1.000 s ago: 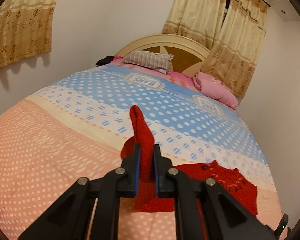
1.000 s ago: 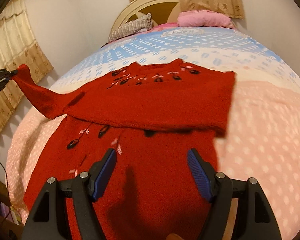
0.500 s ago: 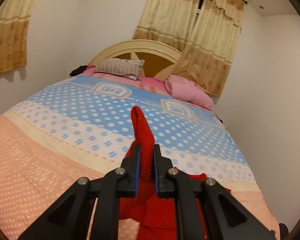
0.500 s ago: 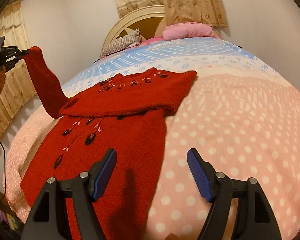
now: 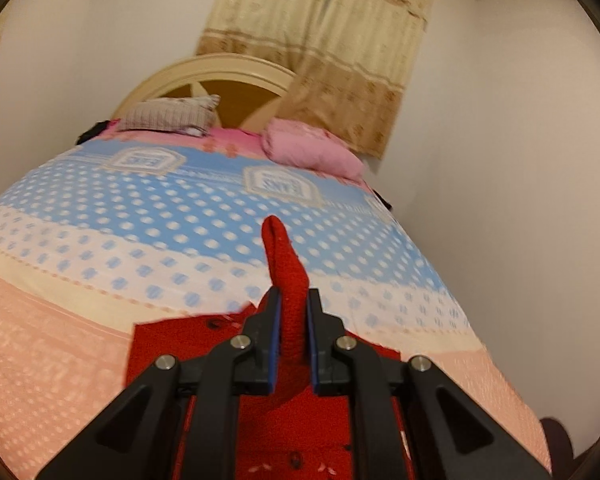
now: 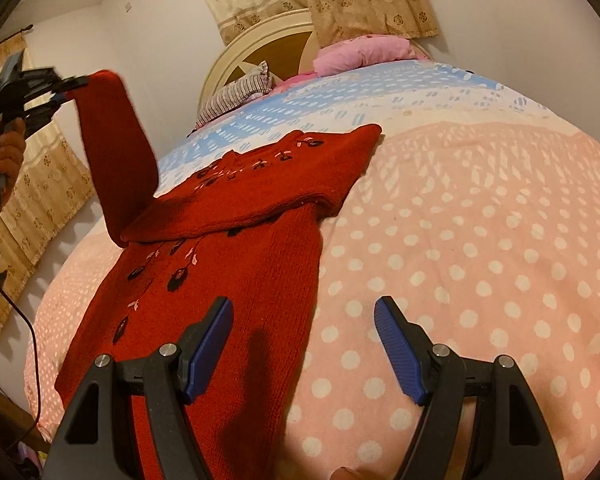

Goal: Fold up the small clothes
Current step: 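Lift the sleeve with the left tool and fold it over the cardigan body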

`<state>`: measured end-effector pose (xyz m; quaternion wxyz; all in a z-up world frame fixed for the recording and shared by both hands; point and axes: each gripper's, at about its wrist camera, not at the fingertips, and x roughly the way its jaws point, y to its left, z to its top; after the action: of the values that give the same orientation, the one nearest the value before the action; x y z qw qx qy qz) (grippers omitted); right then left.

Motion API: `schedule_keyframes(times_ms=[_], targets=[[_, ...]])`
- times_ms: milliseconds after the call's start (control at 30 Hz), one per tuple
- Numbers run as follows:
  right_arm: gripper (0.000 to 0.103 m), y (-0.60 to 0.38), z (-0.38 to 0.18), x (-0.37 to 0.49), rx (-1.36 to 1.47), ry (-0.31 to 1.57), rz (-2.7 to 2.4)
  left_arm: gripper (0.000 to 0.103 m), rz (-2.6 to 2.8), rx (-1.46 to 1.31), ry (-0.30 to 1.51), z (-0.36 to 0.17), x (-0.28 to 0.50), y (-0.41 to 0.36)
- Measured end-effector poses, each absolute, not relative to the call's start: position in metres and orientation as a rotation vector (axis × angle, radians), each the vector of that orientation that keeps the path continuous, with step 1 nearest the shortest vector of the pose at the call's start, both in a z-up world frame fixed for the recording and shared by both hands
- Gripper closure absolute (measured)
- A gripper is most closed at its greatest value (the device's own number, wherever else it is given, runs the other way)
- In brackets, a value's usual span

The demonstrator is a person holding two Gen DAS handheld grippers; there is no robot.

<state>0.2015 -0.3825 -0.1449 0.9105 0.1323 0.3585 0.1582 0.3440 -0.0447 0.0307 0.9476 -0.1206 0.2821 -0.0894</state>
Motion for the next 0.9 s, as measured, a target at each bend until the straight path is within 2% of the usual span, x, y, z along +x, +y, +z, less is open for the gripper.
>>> schedule_keyframes(times_ms=[267, 400, 500, 567, 633, 700, 800, 900], targets=[[0.029, -0.384, -0.147, 0.201, 0.279, 0.738, 0.326, 0.091, -0.201, -0.040, 0.615, -0.040, 0.343, -0.148], [0.029, -0.385, -0.147, 0.201, 0.276, 0.737, 0.326, 0.080, -0.182, 0.111, 0.667, -0.086, 0.346, -0.191], [0.029, -0.384, -0.147, 0.201, 0.272, 0.737, 0.325, 0.076, -0.227, 0.167, 0.704, -0.098, 0.343, -0.201], [0.028, -0.382, -0.148, 0.201, 0.268, 0.737, 0.327, 0.063, -0.257, 0.199, 0.673, -0.093, 0.331, -0.201], [0.027, -0.382, -0.147, 0.201, 0.264, 0.737, 0.332, 0.036, -0.277, 0.228, 0.587, -0.080, 0.307, -0.186], [0.027, -0.381, -0.147, 0.201, 0.266, 0.733, 0.333, 0.025, -0.263, 0.249, 0.527, -0.075, 0.289, -0.176], [0.027, -0.383, -0.145, 0.200, 0.272, 0.721, 0.336, 0.017, -0.197, 0.290, 0.503, -0.079, 0.274, -0.131], [0.027, -0.385, -0.136, 0.195, 0.280, 0.685, 0.321, 0.017, -0.079, 0.311, 0.557, -0.097, 0.273, -0.076]])
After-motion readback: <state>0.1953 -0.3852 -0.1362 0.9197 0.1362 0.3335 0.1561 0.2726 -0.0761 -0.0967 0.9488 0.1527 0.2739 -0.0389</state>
